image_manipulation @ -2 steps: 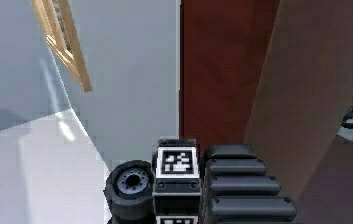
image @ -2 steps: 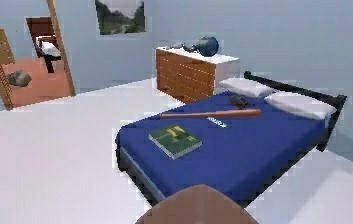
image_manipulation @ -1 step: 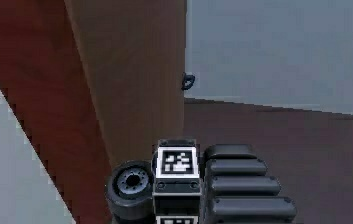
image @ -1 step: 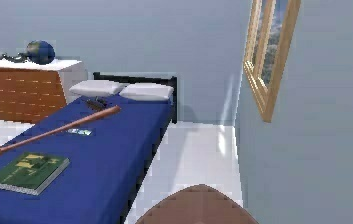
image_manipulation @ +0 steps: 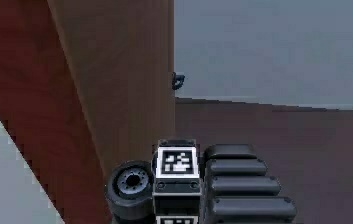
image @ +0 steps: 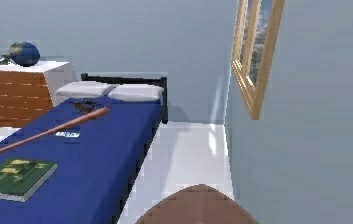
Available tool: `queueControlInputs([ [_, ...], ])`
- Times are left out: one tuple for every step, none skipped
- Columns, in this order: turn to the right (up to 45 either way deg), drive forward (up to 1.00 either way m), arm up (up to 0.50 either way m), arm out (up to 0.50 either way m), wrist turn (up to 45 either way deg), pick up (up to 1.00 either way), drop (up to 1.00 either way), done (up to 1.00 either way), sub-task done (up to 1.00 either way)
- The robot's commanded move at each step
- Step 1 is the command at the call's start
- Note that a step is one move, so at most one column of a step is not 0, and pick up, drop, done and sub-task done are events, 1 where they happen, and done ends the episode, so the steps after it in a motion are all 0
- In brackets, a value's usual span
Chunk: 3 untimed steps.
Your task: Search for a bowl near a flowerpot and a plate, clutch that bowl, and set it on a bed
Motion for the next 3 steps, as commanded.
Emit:
queueControlInputs([
  [0.0,1.00,0.00,0.00,0.0,0.00,0.00,0.00,0.00],
  [0.0,0.50,0.00,0.00,0.0,0.00,0.00,0.00,0.00],
  [9.0,0.00,0.00,0.00,0.0,0.00,0.00,0.00,0.00],
])
